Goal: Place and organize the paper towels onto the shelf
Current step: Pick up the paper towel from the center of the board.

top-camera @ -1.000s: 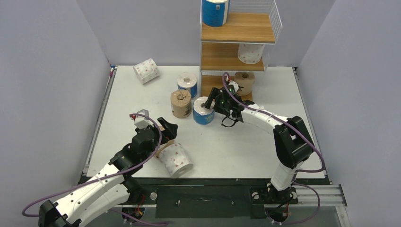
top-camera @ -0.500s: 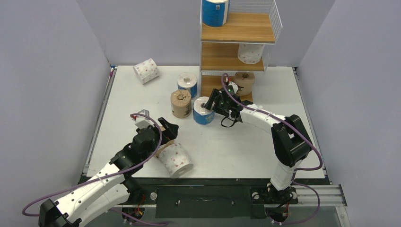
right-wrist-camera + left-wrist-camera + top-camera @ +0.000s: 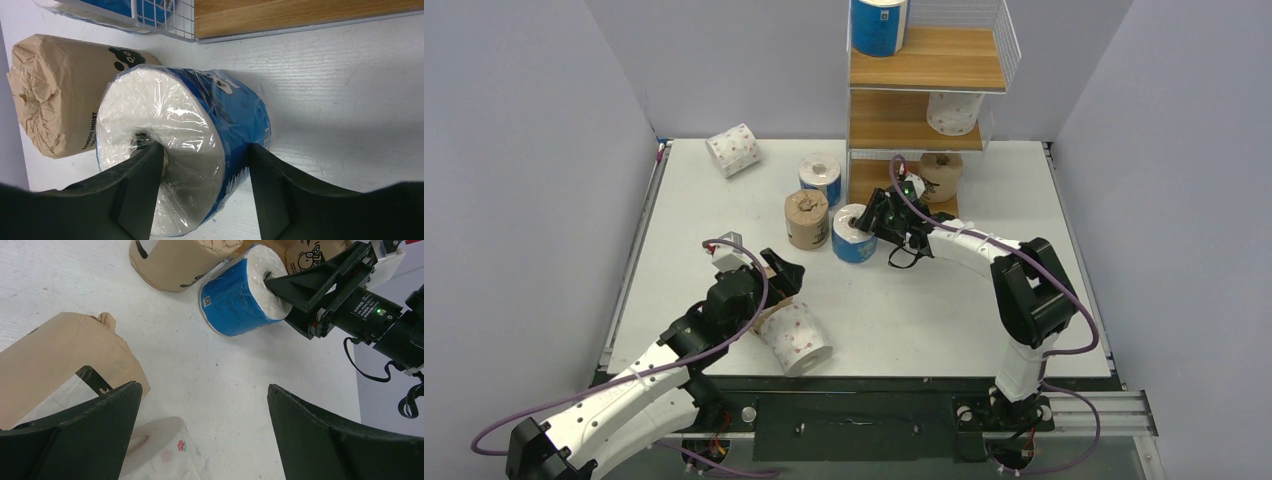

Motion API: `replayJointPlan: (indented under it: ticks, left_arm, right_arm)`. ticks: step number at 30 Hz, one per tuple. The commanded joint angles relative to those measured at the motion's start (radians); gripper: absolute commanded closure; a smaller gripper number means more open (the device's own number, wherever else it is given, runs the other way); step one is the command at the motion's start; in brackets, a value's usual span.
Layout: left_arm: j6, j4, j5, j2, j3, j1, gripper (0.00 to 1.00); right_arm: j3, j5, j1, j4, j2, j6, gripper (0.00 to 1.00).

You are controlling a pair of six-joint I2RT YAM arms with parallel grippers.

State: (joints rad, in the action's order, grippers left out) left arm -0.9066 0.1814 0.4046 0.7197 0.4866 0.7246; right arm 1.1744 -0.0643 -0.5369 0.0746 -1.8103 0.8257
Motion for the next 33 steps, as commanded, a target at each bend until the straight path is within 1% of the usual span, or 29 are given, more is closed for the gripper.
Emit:
replayJointPlan:
  ticks: [1,2,4,8,12,17,21,25,28,30,31,33]
  left_arm:
    - [-0.009,-0.044,-0.015,-0.001,0.007,-0.006,0.04]
    - [-0.009,-0.045,-0.016,-0.002,0.008,-0.005,0.04]
    - [-0.010,-0.045,-0.015,-0.001,0.010,-0.006,0.04]
    - [-0.004,-0.044,-0.010,-0.003,0.015,-0.006,0.04]
    - [0.002,-0.041,-0.006,-0.009,0.021,-0.005,0.04]
    - [0.000,-0.048,-0.006,-0.018,0.011,-0.006,0.04]
    - [-0.002,-0.072,-0.017,-0.008,0.006,-0.006,0.04]
    - [-0.003,-0.095,-0.029,0.019,0.008,-0.006,0.04]
    - [-0.003,-0.107,-0.044,0.044,0.017,-0.006,0.03]
    - [-0.002,-0.113,-0.051,0.056,0.024,-0.007,0.04]
    - [-0.002,-0.116,-0.055,0.059,0.026,-0.006,0.03]
    - [0.000,-0.120,-0.060,0.066,0.030,-0.007,0.04]
  right_arm:
    - [0.007,0.017,0.004,0.009,-0.013,-0.008,0.47]
    - [0.001,0.018,0.004,0.010,-0.007,-0.010,0.50]
    - [-0.008,0.020,0.005,0.015,0.009,-0.014,0.53]
    - [-0.028,0.036,0.005,0.049,0.067,-0.031,0.57]
    - [-0.067,0.087,0.005,0.121,0.163,-0.082,0.58]
    - [-0.172,0.156,0.008,0.225,0.314,-0.144,0.58]
    - [-0.281,0.182,0.007,0.263,0.433,-0.141,0.58]
    - [-0.369,0.185,0.008,0.275,0.508,-0.125,0.58]
    - [-0.403,0.184,0.008,0.281,0.538,-0.116,0.57]
    - [-0.406,0.186,0.007,0.291,0.558,-0.112,0.52]
    - [-0.404,0.187,0.007,0.296,0.566,-0.108,0.46]
    - [-0.396,0.194,0.007,0.314,0.589,-0.106,0.39]
